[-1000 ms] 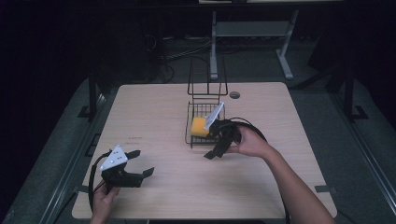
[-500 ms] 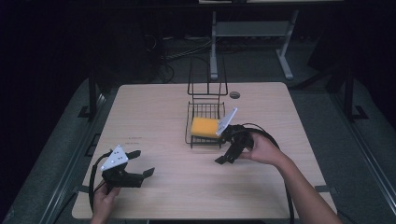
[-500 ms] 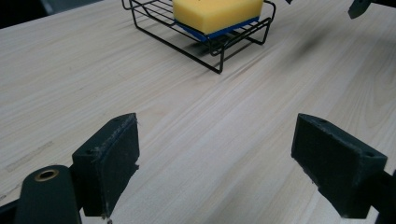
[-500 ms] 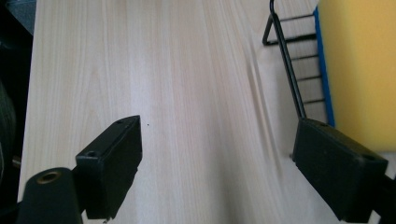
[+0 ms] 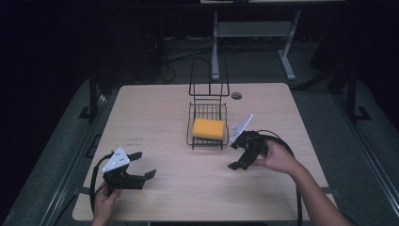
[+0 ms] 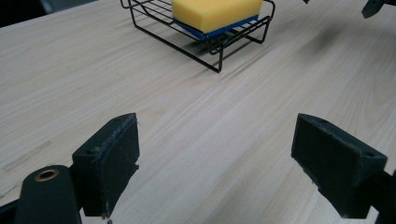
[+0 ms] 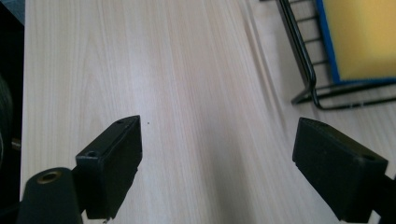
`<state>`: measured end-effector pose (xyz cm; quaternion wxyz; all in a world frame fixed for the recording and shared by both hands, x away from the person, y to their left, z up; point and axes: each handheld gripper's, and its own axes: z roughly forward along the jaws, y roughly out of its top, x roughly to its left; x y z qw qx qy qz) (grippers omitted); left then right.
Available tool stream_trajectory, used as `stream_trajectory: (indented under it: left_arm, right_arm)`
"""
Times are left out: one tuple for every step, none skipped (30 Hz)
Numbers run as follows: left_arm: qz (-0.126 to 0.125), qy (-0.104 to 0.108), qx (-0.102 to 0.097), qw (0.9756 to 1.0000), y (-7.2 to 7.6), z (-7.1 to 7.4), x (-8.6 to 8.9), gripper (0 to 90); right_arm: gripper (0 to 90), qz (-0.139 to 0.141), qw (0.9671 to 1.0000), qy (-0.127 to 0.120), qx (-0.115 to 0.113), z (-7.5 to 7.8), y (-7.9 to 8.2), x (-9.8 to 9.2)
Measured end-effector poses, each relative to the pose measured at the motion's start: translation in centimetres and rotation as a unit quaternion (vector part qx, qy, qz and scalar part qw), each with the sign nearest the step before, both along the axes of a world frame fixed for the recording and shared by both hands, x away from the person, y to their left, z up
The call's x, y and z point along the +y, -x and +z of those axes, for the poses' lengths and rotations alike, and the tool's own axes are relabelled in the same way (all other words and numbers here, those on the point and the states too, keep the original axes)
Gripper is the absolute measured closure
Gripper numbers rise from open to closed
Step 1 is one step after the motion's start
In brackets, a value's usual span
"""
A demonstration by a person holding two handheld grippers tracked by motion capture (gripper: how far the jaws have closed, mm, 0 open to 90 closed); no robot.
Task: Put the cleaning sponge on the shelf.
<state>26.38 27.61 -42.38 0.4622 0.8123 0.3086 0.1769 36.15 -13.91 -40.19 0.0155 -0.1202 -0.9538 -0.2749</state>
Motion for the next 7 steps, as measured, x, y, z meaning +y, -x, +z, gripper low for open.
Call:
stream_trajectory:
  left_arm:
    - [0.000,0.000,0.000,1.0000,0.0,0.0,0.0,14.6]
    - [0.000,0.000,0.000,1.0000,0.0,0.0,0.0,14.6]
    - [0.000,0.000,0.001,1.0000,0.0,0.0,0.0,14.6]
    - [-0.001,-0.001,0.001,1.0000,0.0,0.0,0.0,14.6]
    - [-0.001,-0.002,0.001,1.0000,0.0,0.0,-0.1,14.6]
    - [0.000,-0.002,0.001,1.0000,-0.1,0.0,-0.1,14.7]
    - [0.000,-0.002,0.000,1.0000,-0.1,-0.1,-0.1,14.6]
  right_arm:
    - [15.3,-0.001,1.0000,0.000,0.000,-0.1,0.1,-0.3]
    - [15.3,-0.004,1.0000,0.001,0.000,-0.1,0.2,-0.5]
    - [15.3,-0.007,1.0000,0.001,0.001,-0.2,0.4,-0.8]
    - [15.3,-0.007,1.0000,0.001,-0.002,-0.3,0.6,-1.1]
    - [15.3,-0.011,0.9999,0.003,-0.001,-0.4,0.7,-1.3]
    - [15.3,-0.012,0.9999,0.003,-0.003,-0.4,0.8,-1.5]
    - [15.3,-0.013,0.9999,0.004,-0.007,-0.4,1.0,-1.7]
